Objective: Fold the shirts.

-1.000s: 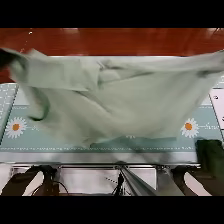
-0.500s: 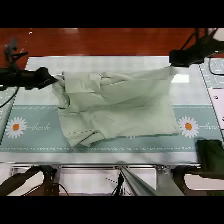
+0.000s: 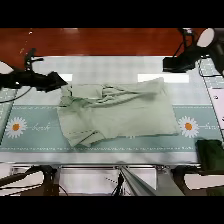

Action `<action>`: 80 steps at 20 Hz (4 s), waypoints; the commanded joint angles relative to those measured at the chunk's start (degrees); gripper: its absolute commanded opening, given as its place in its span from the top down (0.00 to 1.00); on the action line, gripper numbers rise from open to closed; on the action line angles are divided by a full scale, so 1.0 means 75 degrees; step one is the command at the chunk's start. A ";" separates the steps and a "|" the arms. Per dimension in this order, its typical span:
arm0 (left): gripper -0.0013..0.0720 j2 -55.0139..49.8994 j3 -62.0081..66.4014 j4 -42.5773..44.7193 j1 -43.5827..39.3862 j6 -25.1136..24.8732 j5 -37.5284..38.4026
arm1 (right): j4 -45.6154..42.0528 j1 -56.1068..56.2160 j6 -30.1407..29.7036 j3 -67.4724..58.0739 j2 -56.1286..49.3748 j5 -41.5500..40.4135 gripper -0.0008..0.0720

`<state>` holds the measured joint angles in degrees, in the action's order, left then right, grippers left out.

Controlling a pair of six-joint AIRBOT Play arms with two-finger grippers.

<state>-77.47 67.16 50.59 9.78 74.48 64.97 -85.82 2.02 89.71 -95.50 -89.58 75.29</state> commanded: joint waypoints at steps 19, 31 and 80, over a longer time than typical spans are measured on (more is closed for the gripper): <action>0.00 0.1311 -0.5184 0.0079 0.2349 -0.0790 0.0947 | 0.1658 -0.3960 -0.1472 0.5292 0.2879 0.1096 0.14; 0.95 0.0970 -0.5103 -0.1504 0.0458 -0.1180 0.0271 | 0.0985 -0.4307 -0.1635 0.5849 0.3025 0.0973 0.32; 0.96 0.5056 0.4266 0.2174 0.0286 0.0539 0.2678 | 0.1953 -0.3445 -0.0530 0.0586 0.6770 0.1498 0.97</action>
<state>-35.88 99.96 64.75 13.37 76.16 75.40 -67.72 -23.86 84.38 -91.00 -34.22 73.17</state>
